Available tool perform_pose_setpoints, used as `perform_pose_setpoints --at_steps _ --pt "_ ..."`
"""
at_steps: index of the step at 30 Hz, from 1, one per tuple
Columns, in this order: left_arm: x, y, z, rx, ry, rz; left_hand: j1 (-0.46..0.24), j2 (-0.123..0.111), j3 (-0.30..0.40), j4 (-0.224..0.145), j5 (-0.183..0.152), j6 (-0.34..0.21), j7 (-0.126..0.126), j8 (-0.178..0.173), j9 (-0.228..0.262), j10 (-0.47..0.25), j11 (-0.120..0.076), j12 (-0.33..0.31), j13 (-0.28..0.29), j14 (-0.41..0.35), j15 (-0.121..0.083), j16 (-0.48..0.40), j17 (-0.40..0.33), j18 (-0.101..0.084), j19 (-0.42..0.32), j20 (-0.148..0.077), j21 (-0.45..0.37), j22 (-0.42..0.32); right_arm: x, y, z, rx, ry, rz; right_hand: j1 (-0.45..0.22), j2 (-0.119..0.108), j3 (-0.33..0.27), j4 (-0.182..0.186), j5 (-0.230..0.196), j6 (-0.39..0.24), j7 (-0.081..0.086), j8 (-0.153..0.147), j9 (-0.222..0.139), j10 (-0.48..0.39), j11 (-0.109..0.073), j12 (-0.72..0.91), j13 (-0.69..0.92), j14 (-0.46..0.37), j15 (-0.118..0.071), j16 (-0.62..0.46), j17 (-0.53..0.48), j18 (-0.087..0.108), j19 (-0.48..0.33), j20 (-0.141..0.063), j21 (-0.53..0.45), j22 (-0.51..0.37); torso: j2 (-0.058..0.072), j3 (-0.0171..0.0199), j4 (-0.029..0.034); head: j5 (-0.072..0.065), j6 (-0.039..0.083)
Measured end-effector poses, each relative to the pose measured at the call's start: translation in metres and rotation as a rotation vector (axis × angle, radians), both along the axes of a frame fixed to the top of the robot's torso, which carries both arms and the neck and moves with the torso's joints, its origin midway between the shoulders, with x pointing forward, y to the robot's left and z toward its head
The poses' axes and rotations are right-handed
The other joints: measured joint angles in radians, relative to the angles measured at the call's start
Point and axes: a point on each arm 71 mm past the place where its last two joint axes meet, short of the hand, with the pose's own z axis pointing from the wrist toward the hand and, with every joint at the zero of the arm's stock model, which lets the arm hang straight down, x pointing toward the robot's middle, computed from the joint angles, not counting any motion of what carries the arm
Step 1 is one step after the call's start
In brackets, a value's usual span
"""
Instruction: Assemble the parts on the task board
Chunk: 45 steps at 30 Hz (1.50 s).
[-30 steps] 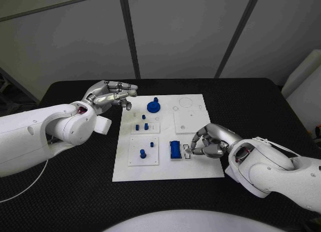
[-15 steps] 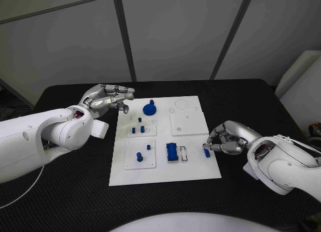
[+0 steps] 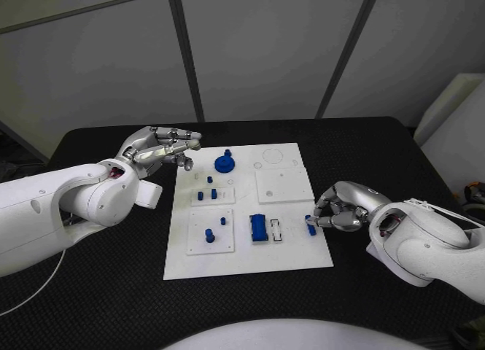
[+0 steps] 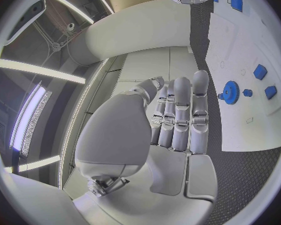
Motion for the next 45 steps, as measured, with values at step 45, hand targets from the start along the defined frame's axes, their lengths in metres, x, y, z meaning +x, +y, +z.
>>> perform_pose_setpoints --at_steps 45 --pt "-0.001 0.003 -0.001 0.000 0.005 0.004 -0.004 0.004 0.000 0.000 0.000 -0.004 0.004 0.000 0.000 -0.004 -0.004 0.000 0.000 -0.003 0.003 0.000 0.000 0.000 0.000 0.000 0.000 -0.001 0.006 0.032 -0.009 -0.220 0.004 0.100 0.130 0.011 0.037 -0.058 0.004 0.029 -0.014 -0.025 -0.008 -0.006 -0.002 -0.001 0.004 0.000 0.000 0.000 0.000 0.000 -0.003 0.004 -0.012 -0.007 -0.001 -0.0012 0.0006 0.009 -0.008"
